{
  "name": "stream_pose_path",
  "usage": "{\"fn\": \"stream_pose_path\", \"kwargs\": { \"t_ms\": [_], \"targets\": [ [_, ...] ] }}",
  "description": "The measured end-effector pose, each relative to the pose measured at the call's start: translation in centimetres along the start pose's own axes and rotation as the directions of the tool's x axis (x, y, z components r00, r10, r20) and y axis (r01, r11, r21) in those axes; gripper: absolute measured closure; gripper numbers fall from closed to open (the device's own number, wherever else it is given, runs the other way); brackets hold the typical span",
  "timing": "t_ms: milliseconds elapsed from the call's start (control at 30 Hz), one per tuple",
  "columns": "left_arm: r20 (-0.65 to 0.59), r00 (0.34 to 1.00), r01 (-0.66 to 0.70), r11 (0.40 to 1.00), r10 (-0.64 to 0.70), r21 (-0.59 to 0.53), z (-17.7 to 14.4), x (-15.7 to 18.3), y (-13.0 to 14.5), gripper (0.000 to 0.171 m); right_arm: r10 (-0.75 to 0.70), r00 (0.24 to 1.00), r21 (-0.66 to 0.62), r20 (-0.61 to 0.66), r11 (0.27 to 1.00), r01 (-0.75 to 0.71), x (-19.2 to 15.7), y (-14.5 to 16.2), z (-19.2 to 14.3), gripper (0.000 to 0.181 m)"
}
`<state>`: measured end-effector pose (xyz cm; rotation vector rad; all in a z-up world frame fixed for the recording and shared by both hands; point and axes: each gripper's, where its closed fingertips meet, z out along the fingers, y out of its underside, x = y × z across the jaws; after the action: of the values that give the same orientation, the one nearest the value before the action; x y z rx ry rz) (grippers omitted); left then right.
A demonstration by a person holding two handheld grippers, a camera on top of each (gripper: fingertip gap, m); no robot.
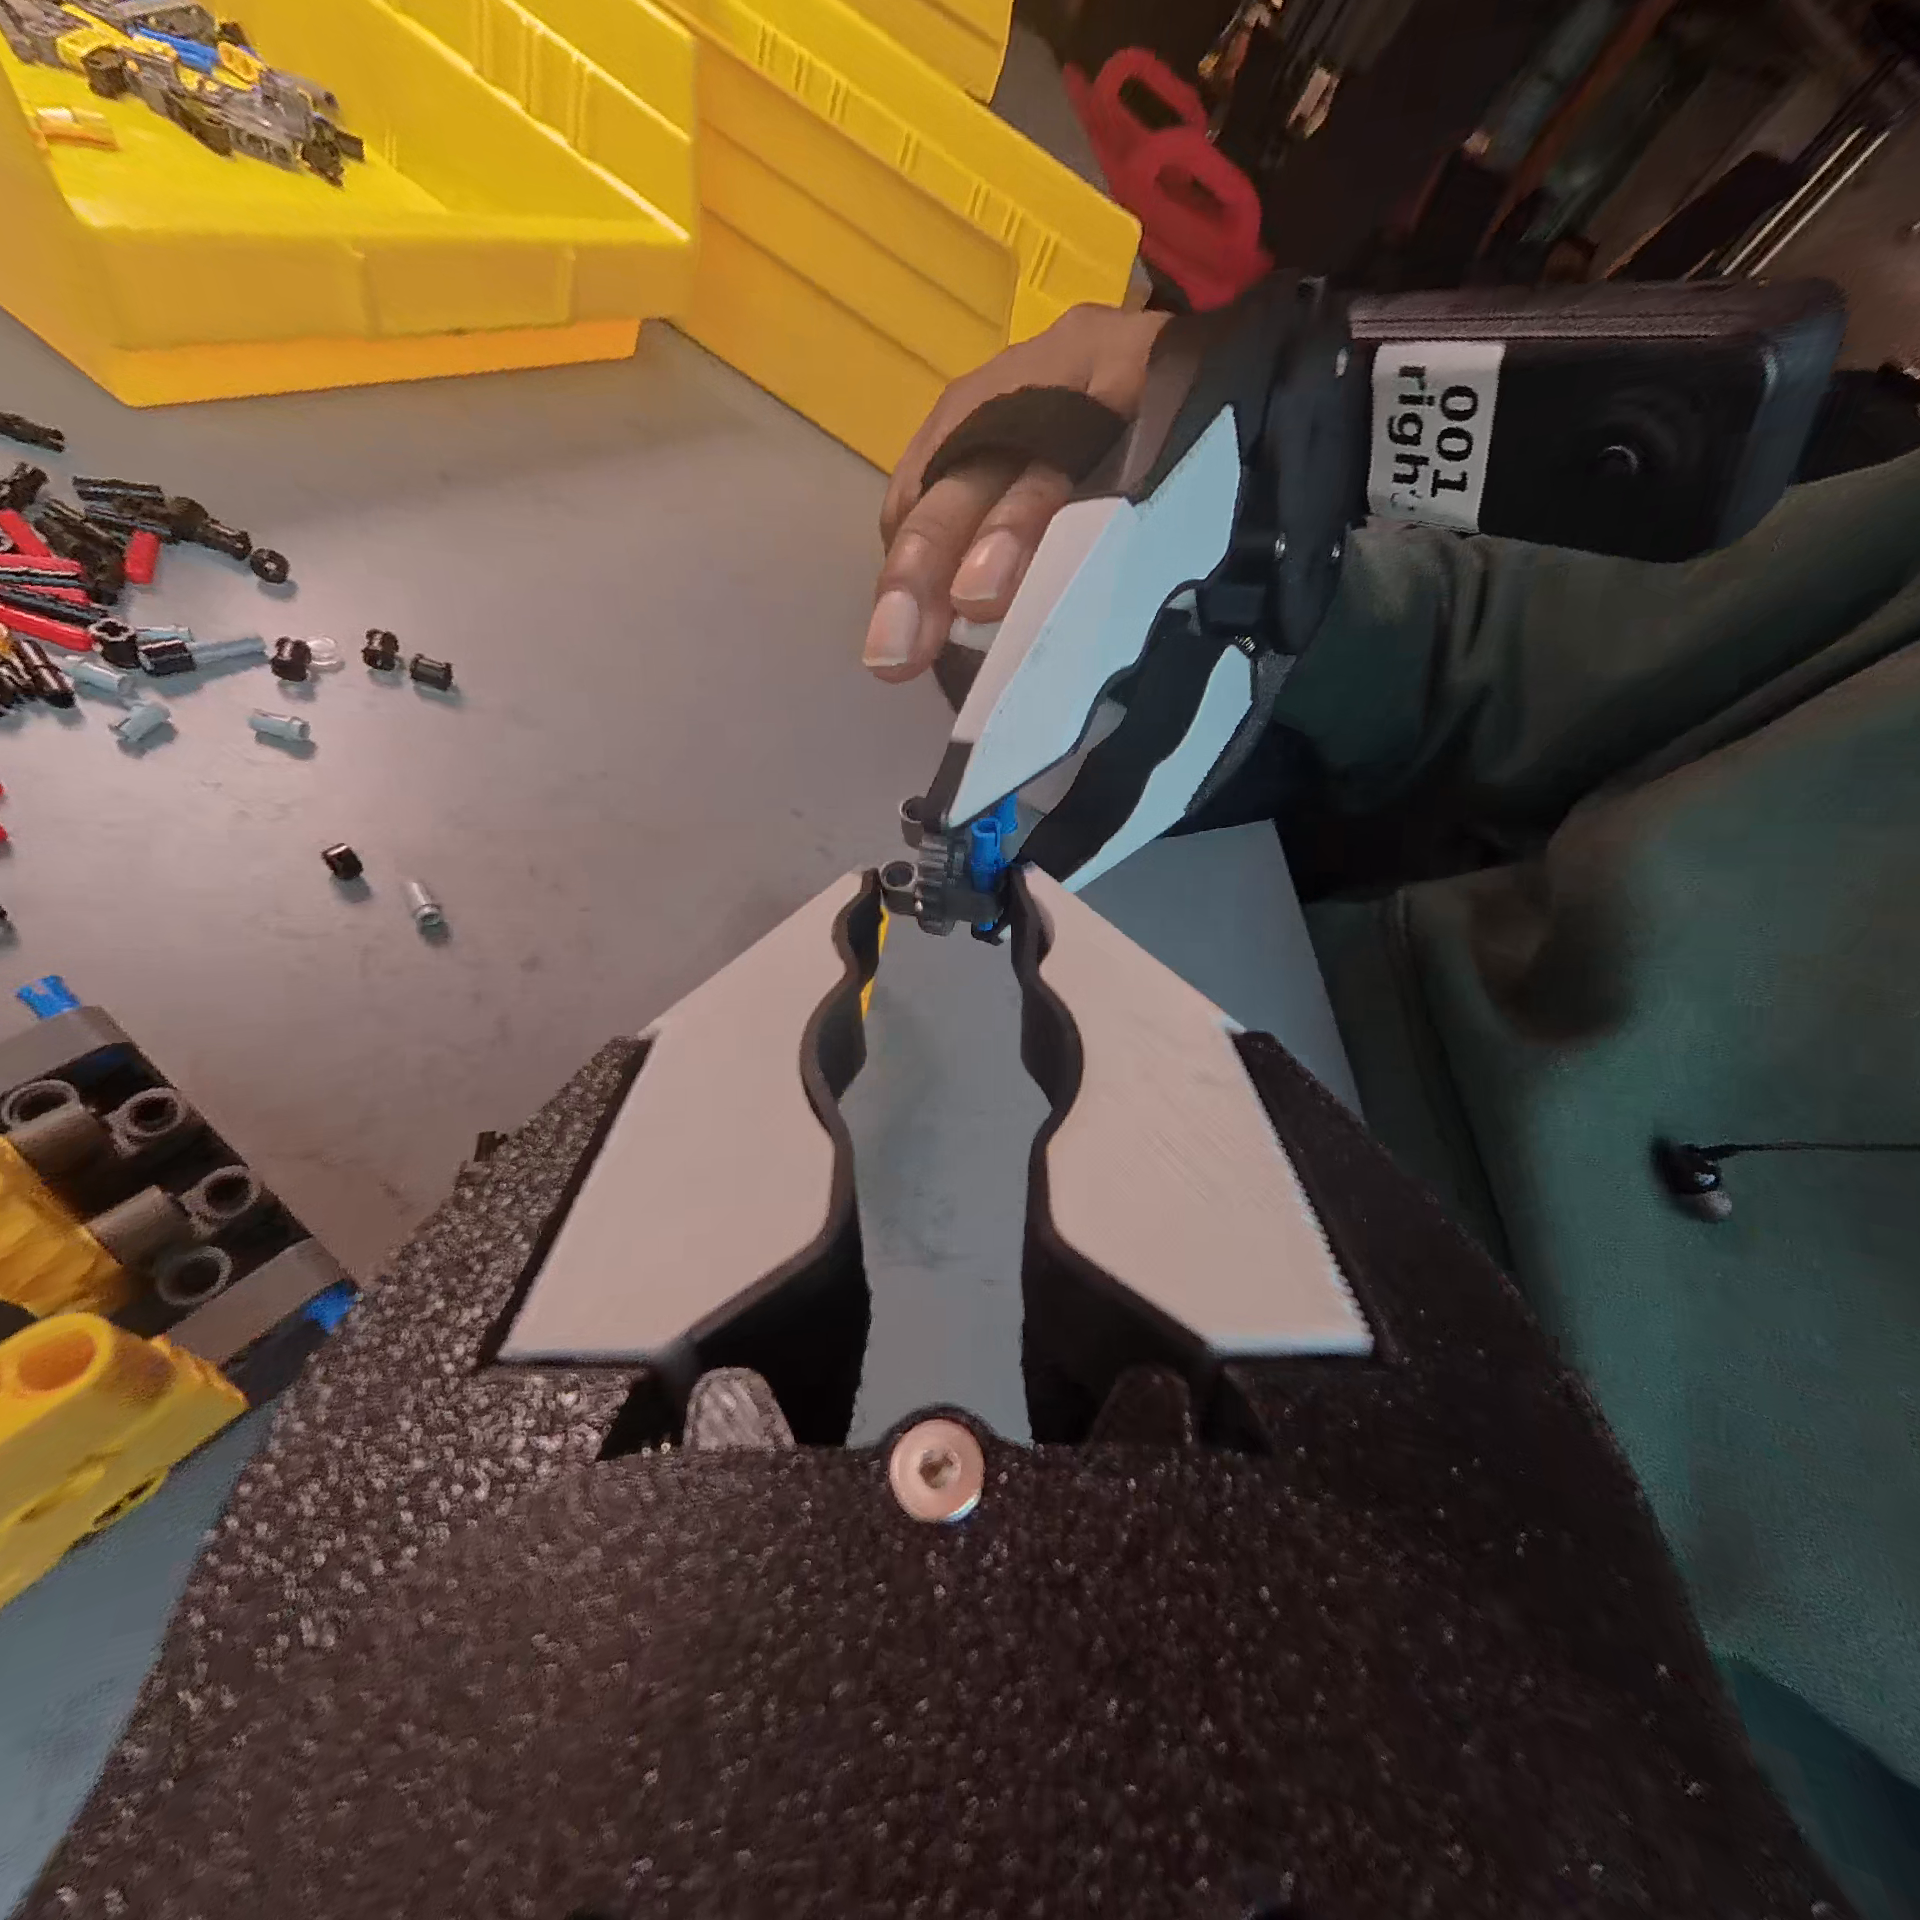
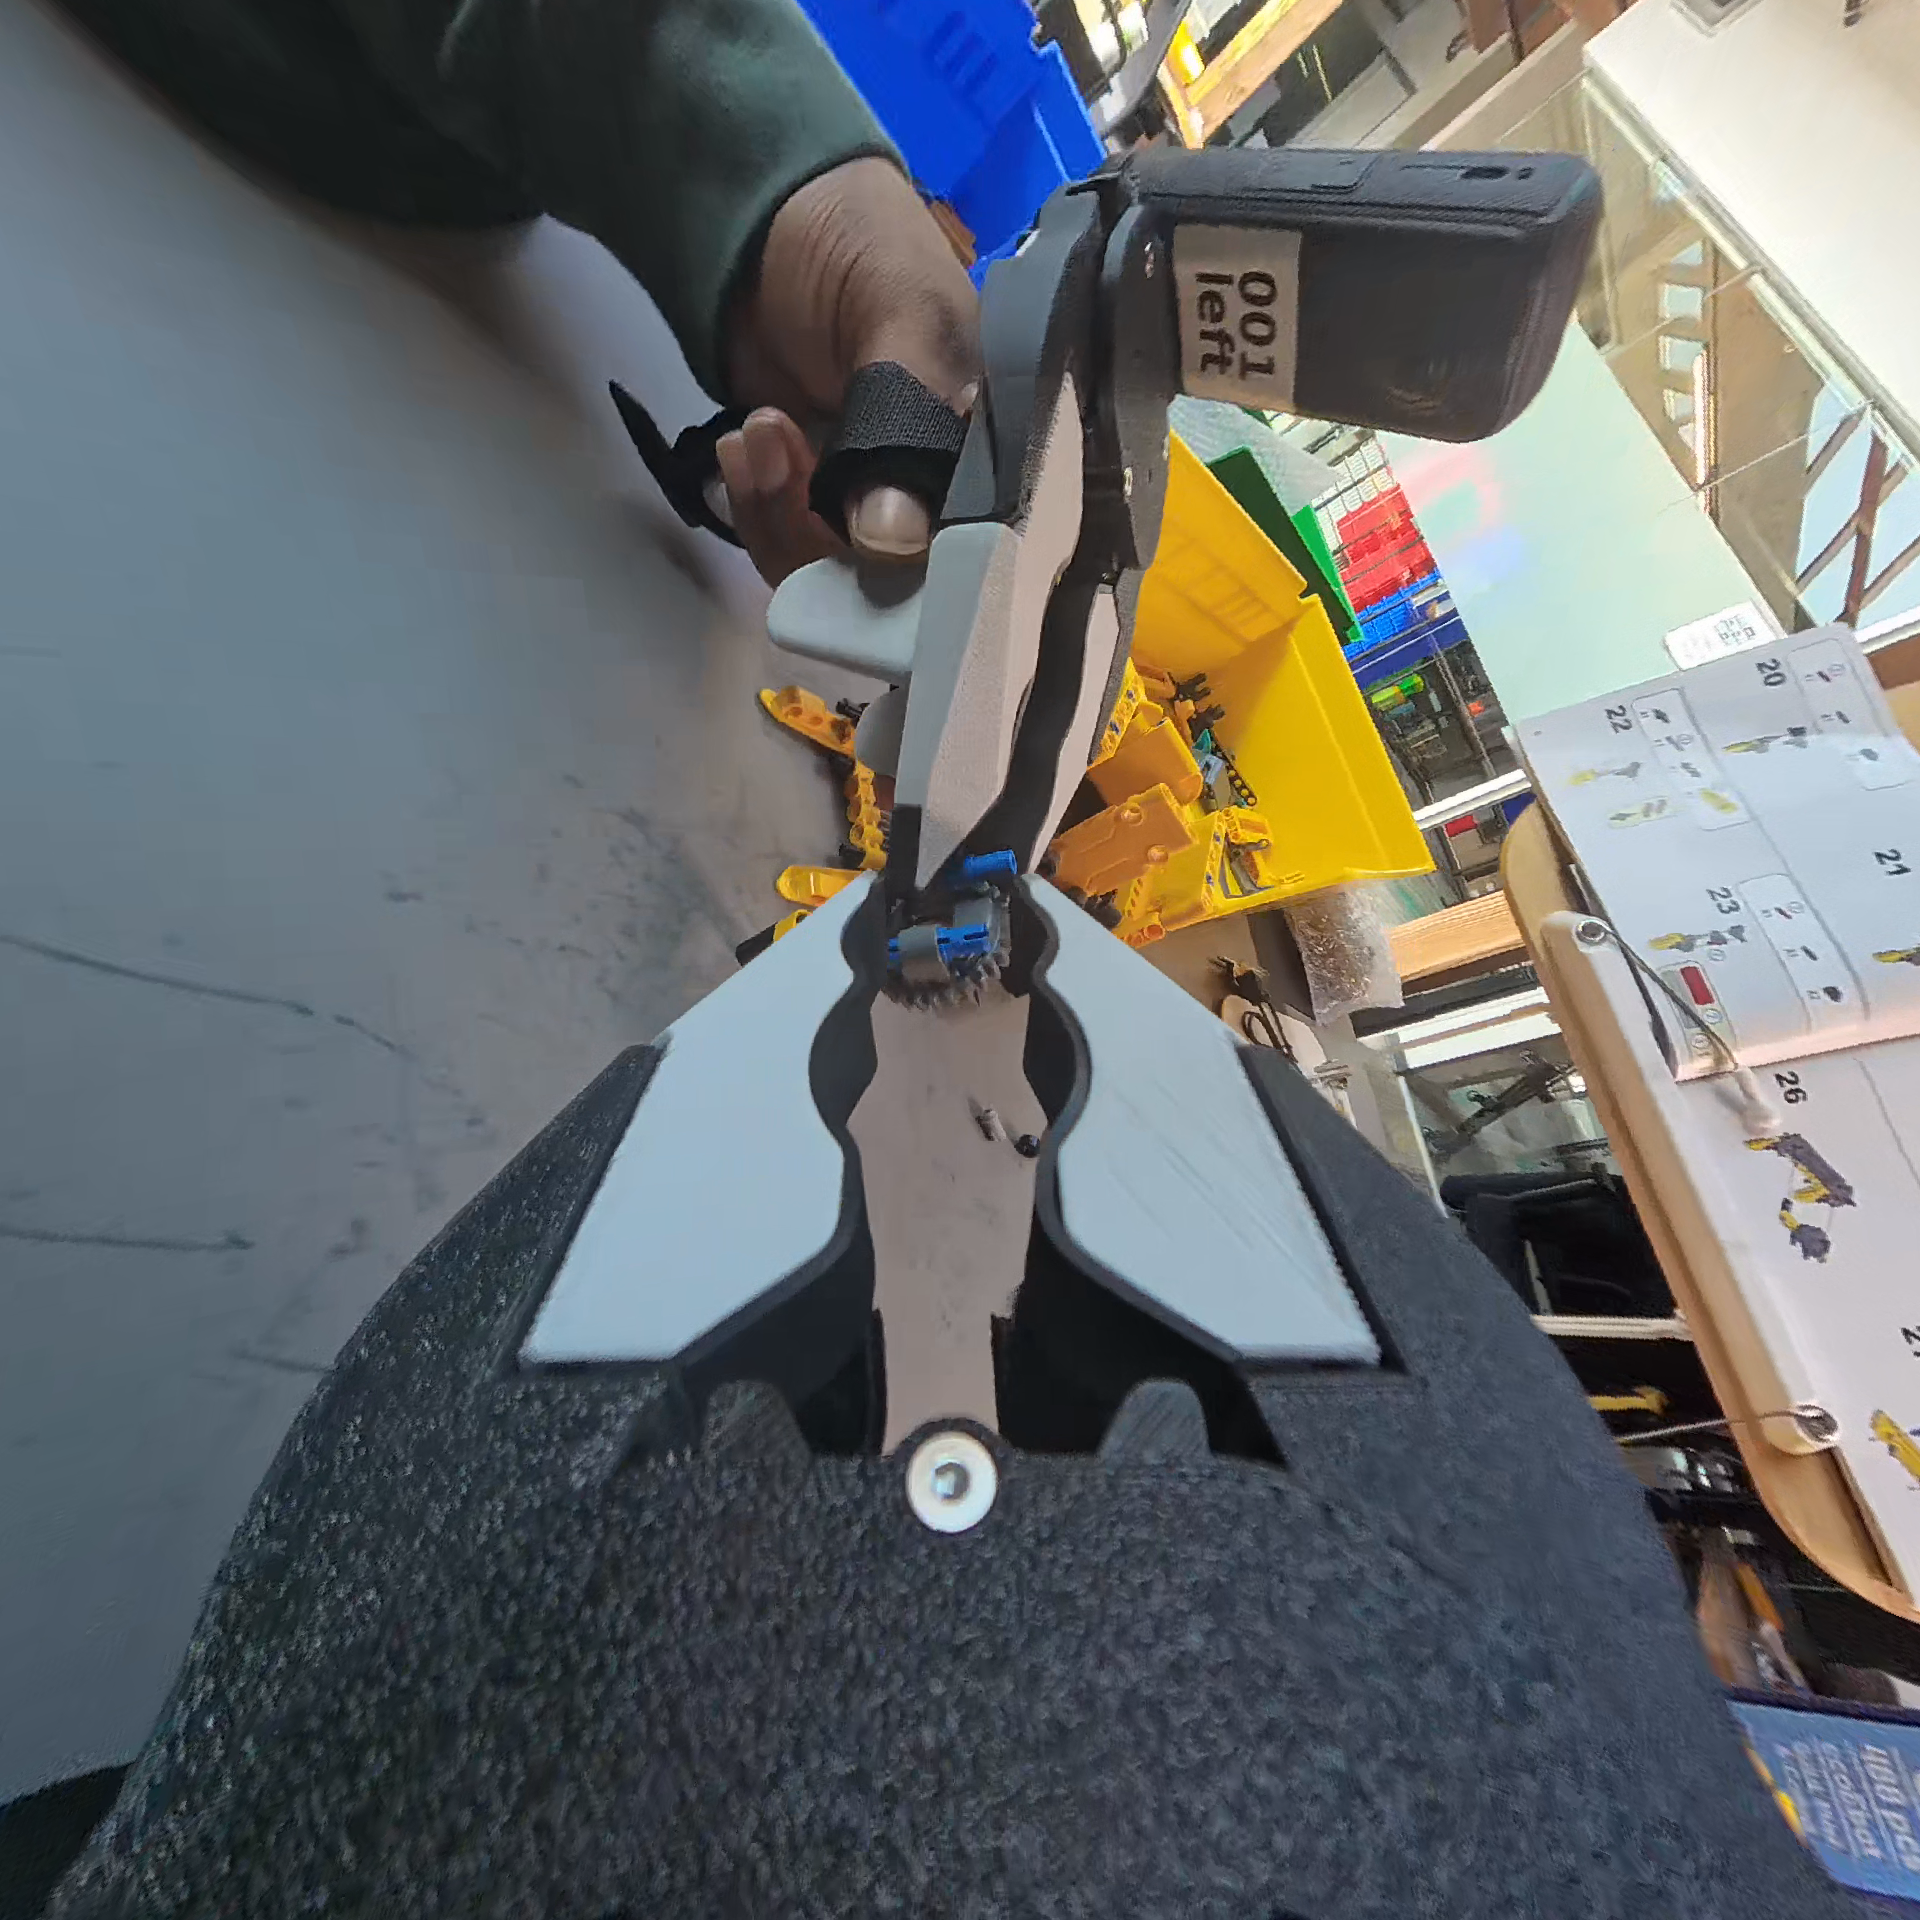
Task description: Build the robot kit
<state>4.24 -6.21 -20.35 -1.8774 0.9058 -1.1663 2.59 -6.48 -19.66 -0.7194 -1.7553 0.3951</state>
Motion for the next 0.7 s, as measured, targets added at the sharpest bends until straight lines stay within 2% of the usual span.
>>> {"fn": "stream_pose_path", "kwargs": {
  "t_ms": [233,533,700],
  "targets": [
    [-0.102,0.99,0.102,0.992,-0.095,0.068,-0.4,0.9,-1.1,0.149,0.102,0.995,0.081,-0.001,0.991,-0.102,0.8,-0.9,-0.7,0.16],
    [-0.085,0.963,0.256,0.967,-0.256,-0.012,0.1,0.0,0.1,0.149,-0.154,0.987,-0.053,-0.048,0.987,0.151,0.2,0.0,-0.1,0.158],
    [-0.08,0.953,0.289,0.956,-0.293,-0.056,0.5,-0.2,1.1,0.149,-0.107,0.994,-0.075,0.027,0.991,0.109,-0.8,0.6,0.1,0.157]
  ]
}}
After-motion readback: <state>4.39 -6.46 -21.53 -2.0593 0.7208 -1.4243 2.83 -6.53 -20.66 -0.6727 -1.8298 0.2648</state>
